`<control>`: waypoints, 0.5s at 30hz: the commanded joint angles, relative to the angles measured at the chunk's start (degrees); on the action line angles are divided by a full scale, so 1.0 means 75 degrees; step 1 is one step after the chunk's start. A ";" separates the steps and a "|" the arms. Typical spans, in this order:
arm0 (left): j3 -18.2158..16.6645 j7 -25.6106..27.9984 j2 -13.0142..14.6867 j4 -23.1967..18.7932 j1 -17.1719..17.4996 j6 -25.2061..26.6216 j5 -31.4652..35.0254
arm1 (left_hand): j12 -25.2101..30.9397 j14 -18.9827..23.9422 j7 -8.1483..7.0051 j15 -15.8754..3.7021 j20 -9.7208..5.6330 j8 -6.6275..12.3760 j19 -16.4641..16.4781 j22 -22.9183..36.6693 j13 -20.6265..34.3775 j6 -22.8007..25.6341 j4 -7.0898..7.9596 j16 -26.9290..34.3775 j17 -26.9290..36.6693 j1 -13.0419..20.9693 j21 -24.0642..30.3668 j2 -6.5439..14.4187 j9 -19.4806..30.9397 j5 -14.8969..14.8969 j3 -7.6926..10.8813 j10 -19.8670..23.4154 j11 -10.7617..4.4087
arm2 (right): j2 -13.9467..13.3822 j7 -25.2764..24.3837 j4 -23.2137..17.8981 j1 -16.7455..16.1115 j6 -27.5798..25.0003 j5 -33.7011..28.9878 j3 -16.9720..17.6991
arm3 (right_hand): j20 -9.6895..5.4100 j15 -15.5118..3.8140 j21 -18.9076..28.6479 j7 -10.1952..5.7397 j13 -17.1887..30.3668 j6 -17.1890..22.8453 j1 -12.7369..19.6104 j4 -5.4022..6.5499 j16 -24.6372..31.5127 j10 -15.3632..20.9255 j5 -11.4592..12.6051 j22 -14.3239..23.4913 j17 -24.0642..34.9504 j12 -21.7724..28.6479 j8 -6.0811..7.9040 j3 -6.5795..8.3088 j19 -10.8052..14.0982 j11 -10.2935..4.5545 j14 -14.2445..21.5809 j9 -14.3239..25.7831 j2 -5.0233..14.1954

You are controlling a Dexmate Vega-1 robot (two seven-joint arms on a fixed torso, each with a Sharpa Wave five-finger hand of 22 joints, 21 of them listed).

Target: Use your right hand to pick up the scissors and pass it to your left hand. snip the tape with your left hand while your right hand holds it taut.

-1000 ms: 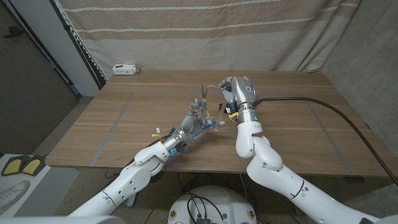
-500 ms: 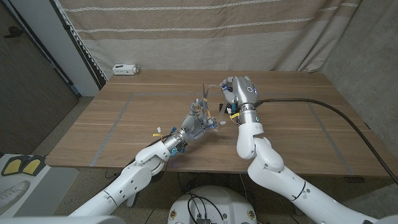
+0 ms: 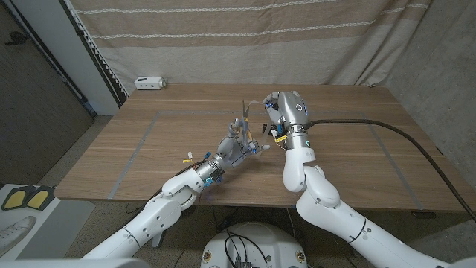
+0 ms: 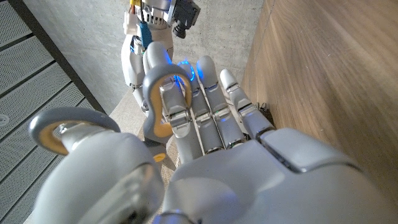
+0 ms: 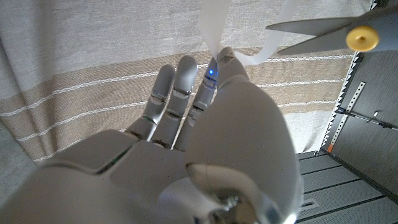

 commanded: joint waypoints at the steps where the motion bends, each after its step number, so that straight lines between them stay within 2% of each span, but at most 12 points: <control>1: -0.0020 0.0132 0.0043 -0.0114 0.0055 -0.0101 0.0087 | 0.1939 0.0091 0.0397 -0.0499 -0.0006 0.0083 0.0088 0.0011 0.0356 -0.0334 -0.0072 0.0042 0.0016 0.0106 -0.0007 0.0050 0.0033 0.0024 -0.0021 0.0558 -0.0518 | -0.0042 -0.0020 -0.0114 -0.0094 0.0060 -0.0102 0.0013 | -0.0448 -0.0868 0.0028 -0.0042 0.0283 0.0046 -0.0004 -0.0004 0.0060 0.0497 0.0047 0.0016 0.0006 0.0031 -0.0017 -0.0008 0.0010 -0.0480 0.0072 0.0040 -0.0008; 15: 0.0029 0.0047 0.0054 -0.0112 0.0003 -0.0111 0.0084 | 0.1900 0.0051 0.0381 -0.0500 -0.0011 0.0130 0.0060 0.0032 0.0274 -0.0357 -0.0081 0.0075 0.0078 0.0092 -0.0033 0.0047 -0.0023 0.0056 -0.0046 0.0548 -0.0512 | -0.0065 0.0055 -0.0220 -0.0181 0.0051 -0.0247 0.0040 | -0.0472 -0.0868 0.0026 -0.0057 0.0269 0.0059 -0.0023 0.0010 0.0132 0.0507 0.0055 0.0009 -0.0043 -0.0001 -0.0026 -0.0021 0.0010 -0.0495 0.0085 0.0041 -0.0007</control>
